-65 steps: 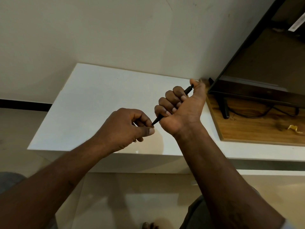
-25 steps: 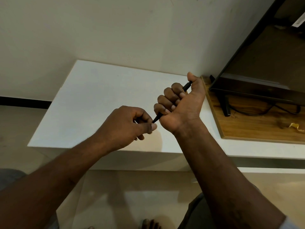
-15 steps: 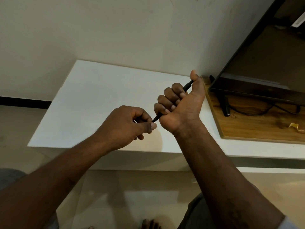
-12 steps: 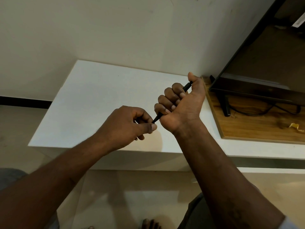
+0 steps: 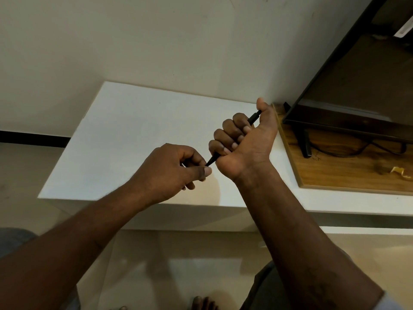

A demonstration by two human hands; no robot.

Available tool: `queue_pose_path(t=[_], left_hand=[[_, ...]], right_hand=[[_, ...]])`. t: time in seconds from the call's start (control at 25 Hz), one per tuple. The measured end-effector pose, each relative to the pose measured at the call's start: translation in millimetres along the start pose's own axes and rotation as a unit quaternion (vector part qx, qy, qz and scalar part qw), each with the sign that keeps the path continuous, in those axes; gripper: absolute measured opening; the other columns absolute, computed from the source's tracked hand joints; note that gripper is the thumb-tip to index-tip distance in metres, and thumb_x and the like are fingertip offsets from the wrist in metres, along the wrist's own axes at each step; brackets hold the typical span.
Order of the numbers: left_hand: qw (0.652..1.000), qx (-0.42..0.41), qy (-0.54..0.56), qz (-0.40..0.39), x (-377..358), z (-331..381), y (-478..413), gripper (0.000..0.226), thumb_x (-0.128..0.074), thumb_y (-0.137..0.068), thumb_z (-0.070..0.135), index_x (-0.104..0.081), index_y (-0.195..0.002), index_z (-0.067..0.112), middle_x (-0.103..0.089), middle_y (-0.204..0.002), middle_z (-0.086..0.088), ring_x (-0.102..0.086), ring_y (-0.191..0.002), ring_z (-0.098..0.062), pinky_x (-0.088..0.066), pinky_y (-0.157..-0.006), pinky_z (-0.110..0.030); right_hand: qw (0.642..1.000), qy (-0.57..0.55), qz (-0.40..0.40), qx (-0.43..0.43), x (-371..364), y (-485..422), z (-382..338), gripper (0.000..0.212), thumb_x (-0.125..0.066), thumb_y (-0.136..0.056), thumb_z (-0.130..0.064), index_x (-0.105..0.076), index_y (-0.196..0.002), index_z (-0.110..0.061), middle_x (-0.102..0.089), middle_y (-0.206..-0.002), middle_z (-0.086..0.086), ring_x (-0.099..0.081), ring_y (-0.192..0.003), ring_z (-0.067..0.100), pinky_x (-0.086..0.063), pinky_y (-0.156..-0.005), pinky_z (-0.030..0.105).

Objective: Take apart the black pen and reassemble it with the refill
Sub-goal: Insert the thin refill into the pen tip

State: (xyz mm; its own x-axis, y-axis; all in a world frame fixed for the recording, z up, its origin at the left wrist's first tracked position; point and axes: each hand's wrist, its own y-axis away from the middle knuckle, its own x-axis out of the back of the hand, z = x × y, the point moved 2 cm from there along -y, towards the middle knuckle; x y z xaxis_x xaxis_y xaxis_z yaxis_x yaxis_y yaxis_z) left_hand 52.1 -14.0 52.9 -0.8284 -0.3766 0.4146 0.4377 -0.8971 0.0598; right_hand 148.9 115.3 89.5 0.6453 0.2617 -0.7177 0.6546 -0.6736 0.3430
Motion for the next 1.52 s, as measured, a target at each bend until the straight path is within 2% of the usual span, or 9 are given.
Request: queue_pose_path(t=[0.36,0.52,0.68,1.12,1.28,1.4,1.52], left_hand=[[1.000,0.006,0.003,0.002,0.6,0.3,0.1,0.009,-0.079,-0.087,0.036,-0.075,-0.081,0.030,-0.077,-0.078,0.012,-0.075,-0.066,-0.008,-0.053,-0.060,-0.024],[1.000,0.004,0.002,-0.001,0.5,1.0,0.6,0.009,-0.079,-0.087,0.035,-0.075,-0.081,0.030,-0.077,-0.078,0.012,-0.075,-0.066,-0.008,-0.053,-0.060,-0.024],[1.000,0.007,0.002,0.000,0.5,2.0,0.7,0.008,-0.079,-0.087,0.034,-0.075,-0.081,0.029,-0.077,-0.077,0.012,-0.075,-0.066,-0.008,-0.052,-0.060,-0.024],[1.000,0.006,-0.010,0.000,1.3,3.6,1.4,0.008,-0.082,-0.084,0.031,-0.075,-0.080,0.031,-0.075,-0.077,0.013,-0.074,-0.065,-0.007,-0.051,-0.059,-0.024],[1.000,0.007,-0.008,-0.002,1.6,3.7,0.8,0.008,-0.082,-0.084,0.032,-0.075,-0.080,0.031,-0.076,-0.078,0.011,-0.074,-0.065,-0.007,-0.051,-0.058,-0.023],[1.000,0.007,-0.008,-0.001,1.9,3.8,1.0,0.008,-0.082,-0.085,0.032,-0.075,-0.080,0.032,-0.076,-0.078,0.012,-0.074,-0.065,-0.008,-0.051,-0.059,-0.024],[1.000,0.007,-0.006,0.000,1.5,3.7,0.9,0.007,-0.081,-0.085,0.034,-0.075,-0.081,0.032,-0.076,-0.079,0.012,-0.074,-0.066,-0.008,-0.052,-0.059,-0.024]], right_hand=[[1.000,-0.003,-0.005,0.003,-0.5,0.0,0.4,0.056,-0.052,-0.092,-0.058,-0.031,-0.055,-0.021,-0.020,-0.051,-0.006,-0.014,-0.043,0.012,-0.016,-0.044,0.025],[1.000,-0.008,-0.003,0.001,0.1,0.1,0.3,0.061,-0.053,-0.093,-0.064,-0.032,-0.056,-0.021,-0.022,-0.050,-0.006,-0.015,-0.042,0.011,-0.017,-0.044,0.025],[1.000,-0.005,-0.001,0.003,0.1,-0.6,0.0,0.057,-0.052,-0.093,-0.059,-0.032,-0.055,-0.021,-0.021,-0.050,-0.006,-0.015,-0.042,0.012,-0.017,-0.044,0.025],[1.000,-0.014,0.005,-0.004,0.6,-0.9,-0.2,0.060,-0.053,-0.092,-0.064,-0.031,-0.056,-0.021,-0.020,-0.052,-0.006,-0.014,-0.043,0.012,-0.015,-0.045,0.025],[1.000,-0.013,-0.001,0.003,0.8,-1.6,-0.5,0.055,-0.053,-0.091,-0.058,-0.030,-0.056,-0.022,-0.019,-0.052,-0.006,-0.013,-0.043,0.013,-0.014,-0.045,0.026],[1.000,-0.015,0.000,0.000,1.2,-1.5,0.1,0.059,-0.054,-0.091,-0.063,-0.031,-0.056,-0.022,-0.019,-0.052,-0.006,-0.013,-0.043,0.013,-0.015,-0.045,0.026],[1.000,-0.013,0.001,0.003,1.1,-1.9,-0.3,0.056,-0.054,-0.091,-0.059,-0.031,-0.055,-0.022,-0.019,-0.052,-0.006,-0.013,-0.043,0.013,-0.015,-0.045,0.026]])
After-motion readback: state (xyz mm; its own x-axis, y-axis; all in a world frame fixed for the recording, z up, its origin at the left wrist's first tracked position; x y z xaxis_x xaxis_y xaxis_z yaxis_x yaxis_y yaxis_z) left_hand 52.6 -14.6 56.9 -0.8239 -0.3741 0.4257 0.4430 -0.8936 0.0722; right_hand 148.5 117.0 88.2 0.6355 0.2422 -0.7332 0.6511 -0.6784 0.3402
